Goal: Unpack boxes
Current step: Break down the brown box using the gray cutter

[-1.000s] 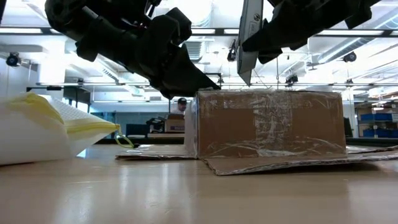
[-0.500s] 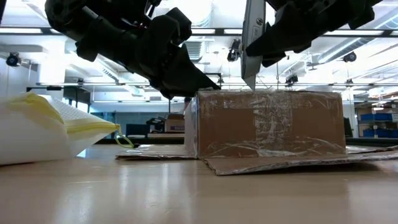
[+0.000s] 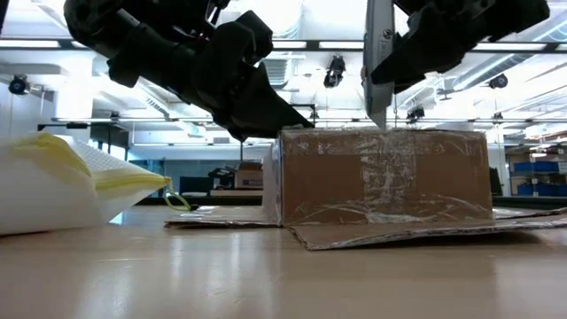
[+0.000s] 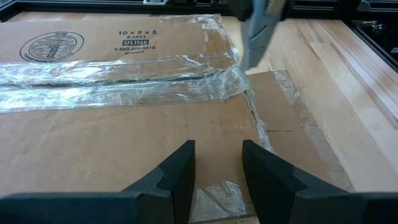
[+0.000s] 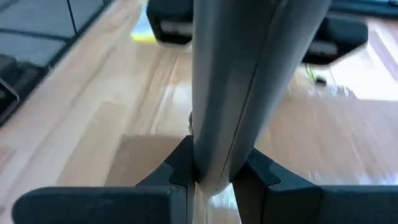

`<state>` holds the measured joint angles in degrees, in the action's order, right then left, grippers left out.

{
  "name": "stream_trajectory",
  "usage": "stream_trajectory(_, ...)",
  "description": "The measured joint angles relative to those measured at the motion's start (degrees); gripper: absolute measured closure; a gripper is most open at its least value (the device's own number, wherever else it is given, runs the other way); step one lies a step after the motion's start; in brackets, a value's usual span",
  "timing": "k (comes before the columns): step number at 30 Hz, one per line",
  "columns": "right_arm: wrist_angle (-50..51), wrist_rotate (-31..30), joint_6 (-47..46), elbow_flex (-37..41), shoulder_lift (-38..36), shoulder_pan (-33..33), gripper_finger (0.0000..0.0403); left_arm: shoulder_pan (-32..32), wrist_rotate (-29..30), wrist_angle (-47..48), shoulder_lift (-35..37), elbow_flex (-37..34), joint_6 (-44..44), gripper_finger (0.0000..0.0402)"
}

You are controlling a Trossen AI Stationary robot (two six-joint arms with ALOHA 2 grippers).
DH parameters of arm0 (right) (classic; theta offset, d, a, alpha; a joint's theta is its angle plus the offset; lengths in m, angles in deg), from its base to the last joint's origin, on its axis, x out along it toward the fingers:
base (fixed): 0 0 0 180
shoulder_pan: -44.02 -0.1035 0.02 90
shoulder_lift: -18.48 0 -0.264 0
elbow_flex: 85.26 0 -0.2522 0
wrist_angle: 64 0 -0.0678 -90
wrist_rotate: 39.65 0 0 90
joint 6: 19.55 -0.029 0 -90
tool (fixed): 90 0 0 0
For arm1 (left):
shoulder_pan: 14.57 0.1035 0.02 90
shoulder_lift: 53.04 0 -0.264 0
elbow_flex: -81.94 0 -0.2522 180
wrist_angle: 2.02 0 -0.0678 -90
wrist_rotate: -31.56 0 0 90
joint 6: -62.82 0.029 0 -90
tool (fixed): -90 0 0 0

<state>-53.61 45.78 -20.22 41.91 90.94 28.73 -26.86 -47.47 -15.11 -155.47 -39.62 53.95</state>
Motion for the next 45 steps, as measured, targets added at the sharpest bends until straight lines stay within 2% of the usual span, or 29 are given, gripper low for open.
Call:
stream_trajectory(10, 2.49, -2.82, -4.32, 2.25, -4.93, -2.22, 0.0348, -0.04, -0.04, -0.13, 0.0, 0.02, 0.02, 0.0283)
stream_trajectory(20, 4.59, -6.38, -4.86, 2.6, -9.24, -4.97, 0.0348, -0.07, -0.21, 0.0, 0.0, 0.02, -0.2, 0.0283)
stream_trajectory(25, 1.97, -6.44, -4.36, 2.67, -7.33, -5.43, 0.0348, -0.09, -0.49, 0.81, 0.98, 0.02, -0.24, 0.0283)
stream_trajectory(35, -7.7, -5.4, -1.09, 2.84, -1.15, -5.24, 0.0348, -0.18, 0.39, 8.67, 11.7, -0.77, 2.87, 0.0283)
stream_trajectory(41, -9.33, -8.3, 0.78, 2.82, -1.69, -5.07, 0.0348, 0.04, 0.23, 0.97, 7.03, 0.26, 4.53, 0.0283)
stream_trajectory(45, -8.91, -8.42, 0.68, 2.22, -2.85, -5.11, 0.0348, 0.3, -0.02, 1.55, 1.69, 4.32, 5.37, 0.0283)
